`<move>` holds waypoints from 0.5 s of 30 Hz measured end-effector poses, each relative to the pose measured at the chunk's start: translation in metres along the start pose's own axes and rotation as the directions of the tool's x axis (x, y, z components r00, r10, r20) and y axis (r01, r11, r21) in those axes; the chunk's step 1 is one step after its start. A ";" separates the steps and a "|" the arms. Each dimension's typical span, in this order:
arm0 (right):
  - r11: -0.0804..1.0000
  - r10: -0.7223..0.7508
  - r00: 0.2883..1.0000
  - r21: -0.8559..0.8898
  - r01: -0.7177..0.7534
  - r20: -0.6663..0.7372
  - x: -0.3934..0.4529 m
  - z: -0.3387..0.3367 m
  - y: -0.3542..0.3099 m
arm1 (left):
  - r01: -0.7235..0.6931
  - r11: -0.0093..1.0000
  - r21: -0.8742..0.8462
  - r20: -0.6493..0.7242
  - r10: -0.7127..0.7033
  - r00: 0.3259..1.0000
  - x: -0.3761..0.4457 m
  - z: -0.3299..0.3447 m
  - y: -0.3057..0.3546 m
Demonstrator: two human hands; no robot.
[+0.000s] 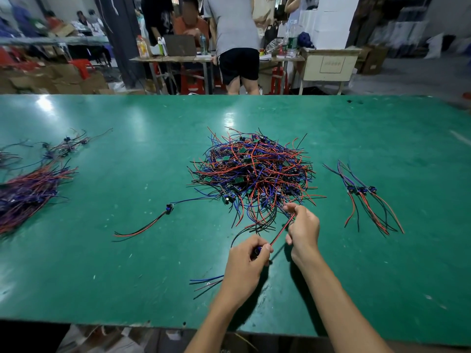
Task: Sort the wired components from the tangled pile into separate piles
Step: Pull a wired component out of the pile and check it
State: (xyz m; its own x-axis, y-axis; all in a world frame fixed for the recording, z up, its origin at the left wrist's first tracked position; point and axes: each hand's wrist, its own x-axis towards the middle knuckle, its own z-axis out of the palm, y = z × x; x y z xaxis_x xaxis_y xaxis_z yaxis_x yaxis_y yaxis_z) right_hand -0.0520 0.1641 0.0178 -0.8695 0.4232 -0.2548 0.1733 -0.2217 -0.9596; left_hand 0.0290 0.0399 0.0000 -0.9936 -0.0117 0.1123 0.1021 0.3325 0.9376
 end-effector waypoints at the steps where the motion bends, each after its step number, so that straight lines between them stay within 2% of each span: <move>1: 0.996 0.026 0.999 0.082 -0.028 0.023 0.000 0.001 -0.002 | 0.005 1.000 0.001 -0.014 -0.005 1.000 0.000 0.001 0.000; 3: 0.971 0.057 0.995 0.228 -0.075 0.085 -0.003 -0.001 -0.004 | 0.022 1.000 -0.011 -0.046 -0.022 0.999 0.001 0.001 0.000; 5: 0.967 0.047 0.981 0.237 -0.091 0.187 -0.008 -0.007 -0.003 | 0.037 0.998 -0.041 -0.070 -0.039 0.997 0.002 0.000 0.001; 7: 0.996 -0.002 0.945 0.090 -0.029 0.326 -0.019 -0.014 0.004 | 0.045 0.996 -0.074 -0.073 -0.050 0.996 0.006 -0.003 0.004; 10: 0.974 -0.088 0.870 -0.141 0.177 0.486 -0.040 -0.022 0.017 | 0.057 0.995 -0.078 -0.061 -0.062 0.996 0.014 -0.007 0.007; 13: 0.952 -0.187 0.897 -0.150 0.265 0.400 -0.042 -0.024 0.016 | 0.135 0.966 -0.221 0.005 -0.137 0.991 0.017 -0.007 0.010; 15: 0.964 -0.202 0.932 -0.109 0.243 0.300 -0.038 -0.023 0.010 | 0.173 0.965 -0.196 0.045 -0.167 0.985 0.018 -0.011 0.009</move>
State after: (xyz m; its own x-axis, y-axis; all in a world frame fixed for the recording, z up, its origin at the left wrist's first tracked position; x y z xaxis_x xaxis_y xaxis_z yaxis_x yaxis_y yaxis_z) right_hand -0.0068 0.1666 0.0155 -0.9844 0.1757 -0.0084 0.0059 -0.0147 -0.9999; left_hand 0.0129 0.0320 0.0141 -0.9978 -0.0247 -0.0612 -0.0640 0.1340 0.9889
